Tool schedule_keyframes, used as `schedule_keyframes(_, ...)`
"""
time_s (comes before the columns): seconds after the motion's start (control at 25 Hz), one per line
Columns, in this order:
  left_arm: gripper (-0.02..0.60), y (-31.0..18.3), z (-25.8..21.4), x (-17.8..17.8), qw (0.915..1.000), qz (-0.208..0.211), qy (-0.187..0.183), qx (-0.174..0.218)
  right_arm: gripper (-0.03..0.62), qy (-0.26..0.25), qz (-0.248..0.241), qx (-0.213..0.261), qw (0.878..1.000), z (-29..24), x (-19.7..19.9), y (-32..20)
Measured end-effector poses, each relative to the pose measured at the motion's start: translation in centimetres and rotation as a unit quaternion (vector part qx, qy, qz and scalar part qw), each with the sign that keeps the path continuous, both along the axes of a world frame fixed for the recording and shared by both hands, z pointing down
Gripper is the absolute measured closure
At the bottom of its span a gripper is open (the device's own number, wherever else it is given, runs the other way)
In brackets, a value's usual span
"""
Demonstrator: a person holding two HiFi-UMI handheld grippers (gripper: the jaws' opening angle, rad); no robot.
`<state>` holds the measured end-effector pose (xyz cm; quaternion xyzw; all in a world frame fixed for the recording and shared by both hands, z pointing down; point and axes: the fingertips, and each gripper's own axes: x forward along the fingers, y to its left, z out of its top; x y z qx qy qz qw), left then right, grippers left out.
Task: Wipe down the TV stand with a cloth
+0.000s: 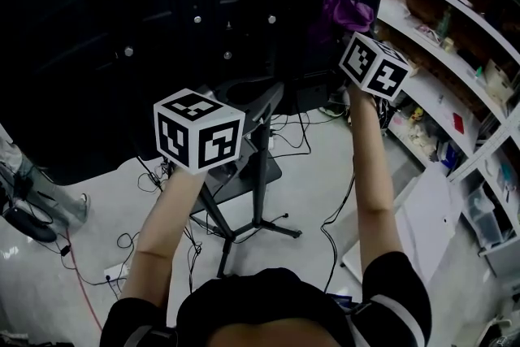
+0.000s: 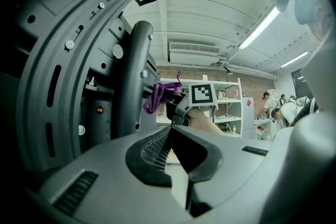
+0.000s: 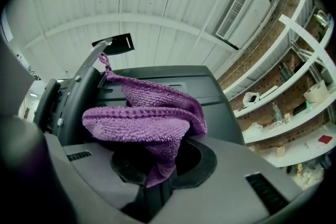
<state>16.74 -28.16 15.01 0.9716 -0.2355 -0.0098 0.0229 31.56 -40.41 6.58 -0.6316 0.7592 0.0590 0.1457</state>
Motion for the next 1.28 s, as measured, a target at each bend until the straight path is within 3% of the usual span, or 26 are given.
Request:
schedule_keyframes(0.64, 0.575, -0.5, 0.4, 0.5, 1.0, 0.004, -0.003, -0.004, 0.53, -0.062, 0.075, -0.048, 0.994, 3.1, 8.2, -1.9)
schedule_keyframes(0.92, 0.575, 0.2, 0.0, 0.0, 0.9999, 0.008, 0.005, -0.012, 0.53, -0.046, 0.049, -0.017, 0.998, 0.9, 5.2, 0.7)
schedule_keyframes(1.08, 0.575, 1.3, -1.4, -0.7, 0.9995, 0.027, 0.016, -0.01, 0.53, -0.009, 0.014, 0.012, 1.0, -2.2, 1.5, 3.8)
schedule_keyframes(1.28, 0.575, 2.4, -3.9, -1.5, 0.999, 0.044, 0.0, 0.007, 0.53, 0.053, -0.039, 0.059, 0.996, -6.9, -4.3, 8.2)
